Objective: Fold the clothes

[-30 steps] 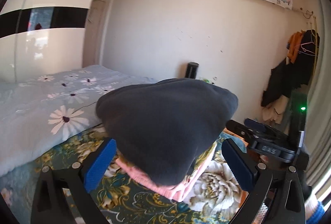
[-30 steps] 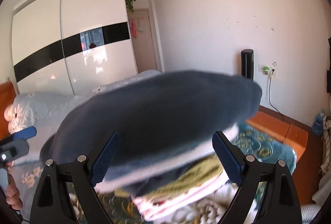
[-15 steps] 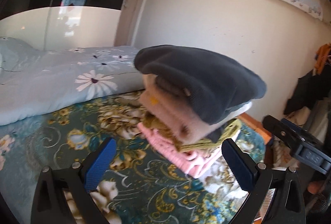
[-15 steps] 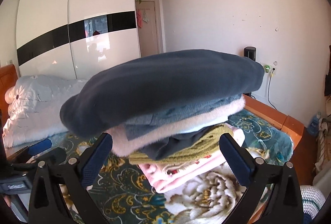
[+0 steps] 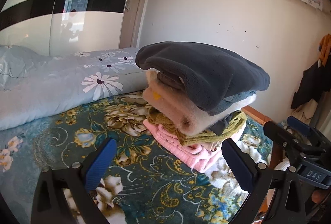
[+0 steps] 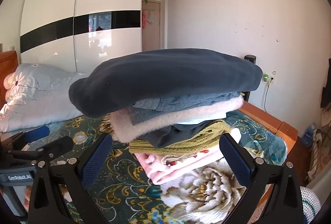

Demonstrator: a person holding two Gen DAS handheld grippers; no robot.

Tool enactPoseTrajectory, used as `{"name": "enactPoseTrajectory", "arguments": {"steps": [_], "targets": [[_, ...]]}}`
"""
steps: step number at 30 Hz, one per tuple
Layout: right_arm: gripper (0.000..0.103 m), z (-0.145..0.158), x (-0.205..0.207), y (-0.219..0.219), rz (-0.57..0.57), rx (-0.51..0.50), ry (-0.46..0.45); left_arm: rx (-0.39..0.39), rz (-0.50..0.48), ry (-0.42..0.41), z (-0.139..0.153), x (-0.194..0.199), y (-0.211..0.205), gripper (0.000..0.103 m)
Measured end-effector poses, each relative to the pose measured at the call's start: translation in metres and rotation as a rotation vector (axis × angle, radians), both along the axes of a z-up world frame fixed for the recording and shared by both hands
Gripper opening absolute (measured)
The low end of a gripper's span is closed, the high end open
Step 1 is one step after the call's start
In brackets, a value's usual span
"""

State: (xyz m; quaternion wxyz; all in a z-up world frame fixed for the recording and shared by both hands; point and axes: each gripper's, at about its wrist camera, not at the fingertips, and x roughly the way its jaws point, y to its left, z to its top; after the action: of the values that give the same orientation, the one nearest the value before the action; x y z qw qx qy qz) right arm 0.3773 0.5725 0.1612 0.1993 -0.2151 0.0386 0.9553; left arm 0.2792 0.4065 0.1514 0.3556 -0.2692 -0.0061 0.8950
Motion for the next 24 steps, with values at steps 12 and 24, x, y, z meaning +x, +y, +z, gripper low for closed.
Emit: {"name": "enactPoseTrajectory", "arguments": {"steps": [12, 24], "targets": [[0.103, -0.007, 0.001, 0.000, -0.032, -0.026, -0.029, -0.047, 0.057, 0.014, 0.000, 0.001, 0.003, 0.103], [0.103, -0.015, -0.012, -0.007, -0.020, -0.045, -0.078, -0.049, 0.086, -0.039, -0.011, -0.008, 0.000, 0.103]]}}
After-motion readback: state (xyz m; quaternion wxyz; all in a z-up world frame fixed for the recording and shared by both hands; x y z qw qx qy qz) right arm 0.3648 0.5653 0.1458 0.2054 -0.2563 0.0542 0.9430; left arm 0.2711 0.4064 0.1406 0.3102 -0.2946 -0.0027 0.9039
